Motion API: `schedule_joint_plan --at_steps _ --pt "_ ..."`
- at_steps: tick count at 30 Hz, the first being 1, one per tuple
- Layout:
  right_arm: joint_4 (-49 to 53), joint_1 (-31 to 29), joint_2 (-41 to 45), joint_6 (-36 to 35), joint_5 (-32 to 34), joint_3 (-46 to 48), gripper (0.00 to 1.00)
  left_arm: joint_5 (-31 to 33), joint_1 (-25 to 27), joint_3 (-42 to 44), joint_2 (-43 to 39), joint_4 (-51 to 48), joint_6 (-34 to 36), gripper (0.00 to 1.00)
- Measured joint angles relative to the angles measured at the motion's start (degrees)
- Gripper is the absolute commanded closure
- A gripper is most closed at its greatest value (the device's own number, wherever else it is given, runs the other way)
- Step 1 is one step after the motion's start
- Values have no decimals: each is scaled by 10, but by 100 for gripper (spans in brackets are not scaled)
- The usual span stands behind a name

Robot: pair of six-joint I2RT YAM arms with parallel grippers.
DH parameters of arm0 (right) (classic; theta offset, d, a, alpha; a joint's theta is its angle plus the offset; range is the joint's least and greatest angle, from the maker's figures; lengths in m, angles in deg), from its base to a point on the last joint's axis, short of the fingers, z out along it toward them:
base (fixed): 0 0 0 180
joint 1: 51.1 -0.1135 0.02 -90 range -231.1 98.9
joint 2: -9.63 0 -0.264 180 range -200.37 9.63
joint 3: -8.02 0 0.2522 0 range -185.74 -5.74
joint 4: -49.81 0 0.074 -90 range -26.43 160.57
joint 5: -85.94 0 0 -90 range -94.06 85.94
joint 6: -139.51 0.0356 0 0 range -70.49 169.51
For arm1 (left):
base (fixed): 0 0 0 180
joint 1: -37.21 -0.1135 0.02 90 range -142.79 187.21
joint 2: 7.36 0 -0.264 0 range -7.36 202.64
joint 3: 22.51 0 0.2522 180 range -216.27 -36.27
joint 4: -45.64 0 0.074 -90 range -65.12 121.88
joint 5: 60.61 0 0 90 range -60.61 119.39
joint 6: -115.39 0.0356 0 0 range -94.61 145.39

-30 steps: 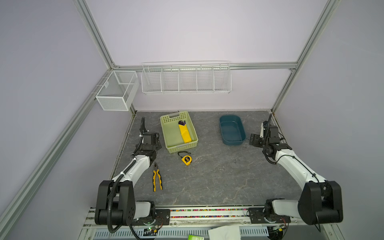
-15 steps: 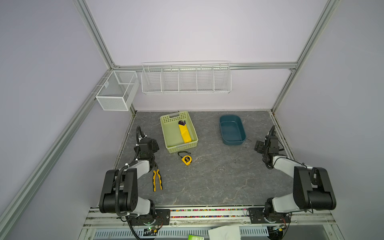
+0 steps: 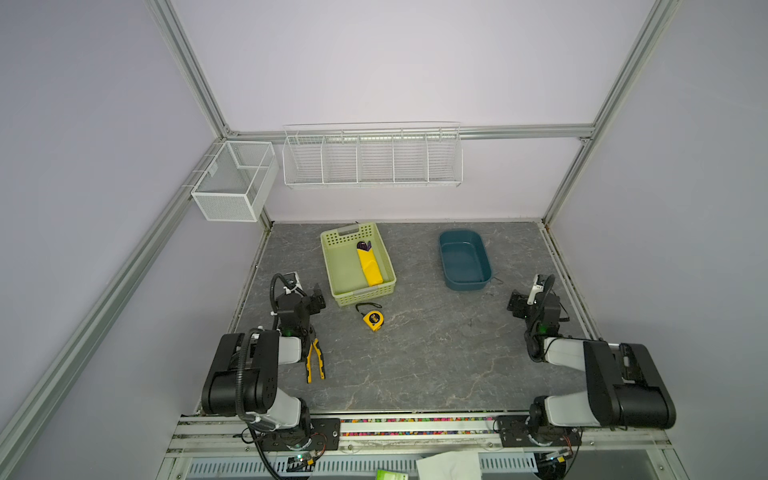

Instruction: Place the utensils on the paper napkin and roll it up

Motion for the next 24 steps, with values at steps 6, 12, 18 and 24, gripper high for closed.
schedule_joint_plan --at_steps 6,12,18,24 --pt "-76 0 -40 -25 -55 -3 12 -35 0 -3 3 28 20 6" --pt "-58 -9 -68 -48 -83 -24 12 -37 26 -8 3 43 49 1" --pt "-58 -19 -68 -59 -85 -28 12 14 25 -50 5 0 38 1" --pt "-57 -20 -68 -64 -85 -28 12 27 25 -49 5 -12 35 1"
